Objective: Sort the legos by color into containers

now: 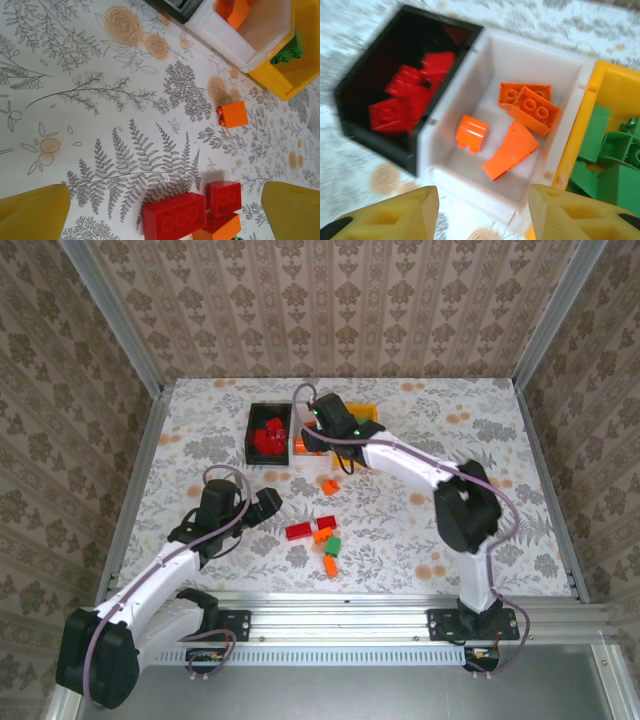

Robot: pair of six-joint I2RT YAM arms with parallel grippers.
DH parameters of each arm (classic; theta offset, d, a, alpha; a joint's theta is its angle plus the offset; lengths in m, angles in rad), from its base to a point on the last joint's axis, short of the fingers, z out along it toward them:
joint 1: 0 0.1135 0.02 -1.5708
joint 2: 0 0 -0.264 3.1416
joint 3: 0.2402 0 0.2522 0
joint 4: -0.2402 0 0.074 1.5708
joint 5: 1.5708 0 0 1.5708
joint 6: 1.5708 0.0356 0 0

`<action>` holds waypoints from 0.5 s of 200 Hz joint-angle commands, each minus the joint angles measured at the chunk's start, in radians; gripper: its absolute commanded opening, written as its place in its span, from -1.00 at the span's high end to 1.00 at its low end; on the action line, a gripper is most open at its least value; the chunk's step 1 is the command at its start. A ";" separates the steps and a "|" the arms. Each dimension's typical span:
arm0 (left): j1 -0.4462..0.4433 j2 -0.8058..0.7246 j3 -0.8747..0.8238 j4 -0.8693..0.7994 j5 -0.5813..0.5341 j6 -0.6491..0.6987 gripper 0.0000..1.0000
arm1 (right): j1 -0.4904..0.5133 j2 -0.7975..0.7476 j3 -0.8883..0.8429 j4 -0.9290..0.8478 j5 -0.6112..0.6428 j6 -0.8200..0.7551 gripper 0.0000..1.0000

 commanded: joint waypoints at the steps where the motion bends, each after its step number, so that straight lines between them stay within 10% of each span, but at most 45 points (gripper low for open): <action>1: 0.004 0.011 -0.020 0.069 0.033 0.007 -1.00 | 0.014 -0.155 -0.196 0.106 0.000 0.037 -0.03; 100: -0.103 0.231 0.078 0.118 0.074 0.040 -0.99 | 0.053 -0.198 -0.371 0.003 -0.001 -0.005 -0.15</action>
